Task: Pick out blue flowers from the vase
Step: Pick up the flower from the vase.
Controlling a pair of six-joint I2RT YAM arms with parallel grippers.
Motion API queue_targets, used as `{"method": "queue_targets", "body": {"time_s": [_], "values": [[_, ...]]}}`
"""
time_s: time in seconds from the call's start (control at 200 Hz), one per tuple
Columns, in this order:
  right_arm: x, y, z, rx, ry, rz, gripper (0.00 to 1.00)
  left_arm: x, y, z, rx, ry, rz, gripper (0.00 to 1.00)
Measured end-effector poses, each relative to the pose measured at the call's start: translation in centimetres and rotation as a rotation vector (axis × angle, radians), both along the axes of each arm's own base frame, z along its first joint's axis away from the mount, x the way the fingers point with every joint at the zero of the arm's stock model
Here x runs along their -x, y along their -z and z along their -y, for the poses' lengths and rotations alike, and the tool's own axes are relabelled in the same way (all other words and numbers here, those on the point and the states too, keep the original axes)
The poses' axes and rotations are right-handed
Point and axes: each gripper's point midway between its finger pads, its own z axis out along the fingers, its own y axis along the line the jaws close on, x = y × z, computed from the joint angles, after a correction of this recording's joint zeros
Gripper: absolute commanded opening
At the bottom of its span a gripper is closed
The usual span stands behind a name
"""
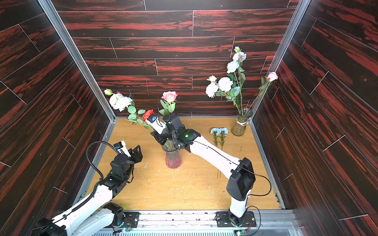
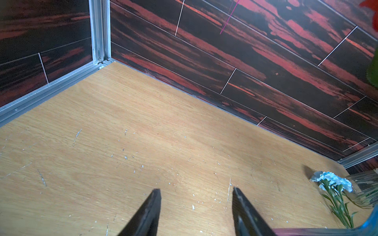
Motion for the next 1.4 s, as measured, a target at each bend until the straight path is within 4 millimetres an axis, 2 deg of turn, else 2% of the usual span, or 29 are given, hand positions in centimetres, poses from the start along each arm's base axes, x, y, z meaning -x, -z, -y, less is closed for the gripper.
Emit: {"method": "queue_targets", "body": {"time_s": [0.401, 0.701, 0.932, 1.062, 1.217, 1.403], "values": [[-0.7, -0.1, 0.1, 0.01, 0.029, 0.014, 0.32, -0.1, -0.1, 0.3, 0.007, 0.015, 0.008, 0.58], [-1.1, 1.0, -0.4, 0.023, 0.03, -0.001, 0.19, -0.3, -0.3, 0.9, 0.016, 0.044, 0.015, 0.61], [-1.1, 1.2, -0.5, 0.026, 0.029, -0.004, 0.03, -0.4, 0.1, 1.2, 0.014, 0.063, 0.005, 0.65], [-1.1, 1.2, -0.4, 0.03, 0.03, -0.007, 0.0, -0.5, 0.3, 1.4, 0.011, 0.071, 0.001, 0.65], [-0.8, 0.1, -0.4, 0.019, 0.02, -0.003, 0.0, -0.7, 0.8, 1.6, 0.005, 0.081, -0.014, 0.65], [0.3, -2.6, 0.4, -0.019, 0.004, 0.017, 0.0, -0.9, 1.2, 1.9, -0.003, 0.09, -0.03, 0.65]]}}
